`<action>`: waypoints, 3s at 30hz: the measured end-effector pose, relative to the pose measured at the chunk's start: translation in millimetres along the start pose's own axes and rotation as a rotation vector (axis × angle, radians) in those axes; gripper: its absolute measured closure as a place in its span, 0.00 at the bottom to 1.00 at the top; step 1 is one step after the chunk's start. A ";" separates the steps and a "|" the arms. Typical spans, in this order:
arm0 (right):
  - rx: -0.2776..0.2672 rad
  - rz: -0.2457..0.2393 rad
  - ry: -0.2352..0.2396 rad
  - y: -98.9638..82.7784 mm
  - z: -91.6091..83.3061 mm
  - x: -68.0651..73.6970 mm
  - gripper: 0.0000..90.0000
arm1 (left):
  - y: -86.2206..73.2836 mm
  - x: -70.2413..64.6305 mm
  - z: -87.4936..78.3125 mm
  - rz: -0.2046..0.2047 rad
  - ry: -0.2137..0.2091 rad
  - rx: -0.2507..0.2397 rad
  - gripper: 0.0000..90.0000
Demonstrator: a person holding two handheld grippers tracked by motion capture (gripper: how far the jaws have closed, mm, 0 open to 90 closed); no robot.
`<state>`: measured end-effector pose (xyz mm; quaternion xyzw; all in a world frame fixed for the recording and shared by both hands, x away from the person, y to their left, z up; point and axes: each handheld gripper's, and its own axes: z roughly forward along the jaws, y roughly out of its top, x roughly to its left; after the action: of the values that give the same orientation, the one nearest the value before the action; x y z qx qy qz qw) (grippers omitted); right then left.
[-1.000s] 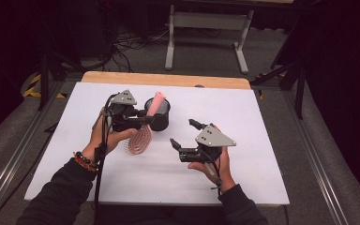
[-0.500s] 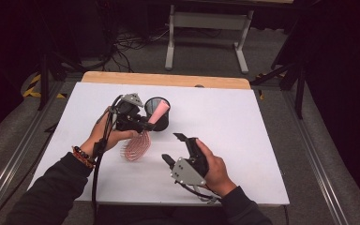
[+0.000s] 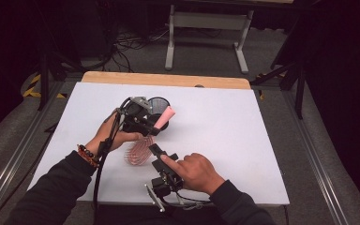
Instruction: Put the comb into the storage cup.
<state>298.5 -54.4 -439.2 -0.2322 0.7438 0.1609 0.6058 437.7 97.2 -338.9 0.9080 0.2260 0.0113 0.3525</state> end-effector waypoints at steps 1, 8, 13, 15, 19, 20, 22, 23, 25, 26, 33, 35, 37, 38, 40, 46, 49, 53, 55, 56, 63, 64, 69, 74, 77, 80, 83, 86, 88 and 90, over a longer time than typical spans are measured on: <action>0.001 -0.024 -0.006 2.1 2.1 1.3 0.24 | 0.7 -1.0 1.8 -0.001 -0.002 0.004 0.78; 0.035 -0.079 0.023 5.2 16.2 8.8 0.26 | 13.4 -4.6 11.4 0.020 -0.023 0.046 0.78; 0.064 -0.135 0.029 1.9 20.3 11.2 0.26 | 27.1 -4.1 11.1 0.029 -0.046 0.071 0.78; 0.092 -0.149 0.024 0.7 20.3 13.0 0.30 | 31.1 -5.6 13.0 0.037 -0.052 0.090 0.78; 0.104 -0.180 0.019 -0.8 22.8 13.2 0.34 | 37.0 -13.0 16.3 0.061 -0.050 0.105 0.78; 0.114 -0.183 0.015 -1.7 23.8 13.0 0.38 | 38.2 -15.7 17.0 0.068 -0.045 0.107 0.78; 0.122 -0.186 0.008 -3.3 25.8 13.0 0.40 | 40.7 -18.9 18.6 0.074 -0.030 0.117 0.78; 0.119 -0.191 -0.001 -2.8 25.5 13.0 0.43 | 41.2 -18.3 19.7 0.078 -0.032 0.117 0.78; 0.112 -0.204 -0.013 -1.9 24.9 13.5 0.46 | 41.5 -17.4 21.3 0.067 -0.034 0.117 0.78; 0.112 -0.217 -0.023 -1.5 24.5 13.9 0.47 | 41.9 -16.1 21.9 0.064 -0.037 0.121 0.78; 0.072 -0.266 -0.085 1.8 19.1 13.0 0.67 | 40.8 -9.6 34.1 -0.003 -0.050 0.124 0.77; 0.064 -0.255 -0.099 2.8 17.2 10.3 0.70 | 40.7 -10.3 40.2 0.002 -0.056 0.138 0.78; 0.070 -0.229 -0.100 3.6 15.1 7.8 0.71 | 41.2 -10.0 42.2 0.004 -0.057 0.147 0.78; 0.060 -0.231 -0.098 3.1 15.6 6.6 0.71 | 41.4 -10.2 43.3 0.006 -0.057 0.140 0.78; 0.066 -0.218 -0.101 1.5 14.2 6.5 0.71 | 41.5 -10.5 44.1 0.013 -0.051 0.126 0.77; 0.059 -0.159 -0.097 -1.1 10.0 2.2 0.71 | 40.5 -10.8 41.6 0.026 -0.047 0.078 0.75; 0.054 -0.134 -0.115 -3.2 8.6 -0.9 0.72 | 38.5 -12.0 34.8 0.076 -0.045 0.043 0.70; 0.059 -0.123 -0.123 -4.9 5.3 -5.8 0.72 | 33.8 -10.6 21.3 0.097 -0.035 -0.020 0.63; 0.060 -0.117 -0.128 -5.1 4.7 -6.8 0.72 | 32.6 -9.8 17.5 0.098 -0.027 -0.027 0.58; 0.059 -0.113 -0.139 -5.3 4.6 -8.5 0.72 | 31.0 -10.6 12.8 0.119 0.002 -0.058 0.51; 0.050 -0.108 -0.190 -3.1 3.2 -14.2 0.72 | 26.2 -7.1 4.8 0.047 0.059 -0.111 0.21; 0.051 -0.102 -0.195 -2.6 2.9 -14.5 0.72 | 26.2 -7.1 4.8 0.047 0.059 -0.111 0.16; 0.037 -0.079 -0.206 -0.9 2.3 -12.7 0.72 | 20.1 -1.3 2.1 0.063 0.068 -0.172 0.06; 0.037 -0.074 -0.214 -2.1 1.8 -13.5 0.72 | 15.7 5.8 -4.9 0.059 0.091 -0.232 0.05; 0.038 -0.062 -0.212 -4.0 1.3 -14.3 0.72 | 11.7 7.7 -14.2 0.083 0.106 -0.296 0.05; 0.049 -0.050 -0.201 -7.2 1.1 -13.9 0.72 | 6.2 7.4 -24.3 0.113 0.121 -0.356 0.05; 0.056 -0.046 -0.203 -10.6 0.4 -15.9 0.72 | -0.5 6.3 -32.2 0.141 0.173 -0.409 0.05; 0.065 -0.012 -0.209 -16.9 0.1 -17.2 0.72 | -9.1 7.7 -41.1 0.159 0.223 -0.447 0.06; 0.076 0.000 -0.203 -22.2 -0.3 -18.1 0.72 | -15.2 8.9 -46.5 0.154 0.222 -0.471 0.06; 0.088 0.008 -0.200 -27.1 -0.4 -19.4 0.72 | -22.6 10.3 -52.4 0.147 0.238 -0.491 0.05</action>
<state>315.9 -74.5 -419.0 -0.1850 0.6868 0.1529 0.6861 428.4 149.4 -315.5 0.8017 0.1896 0.1978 0.5313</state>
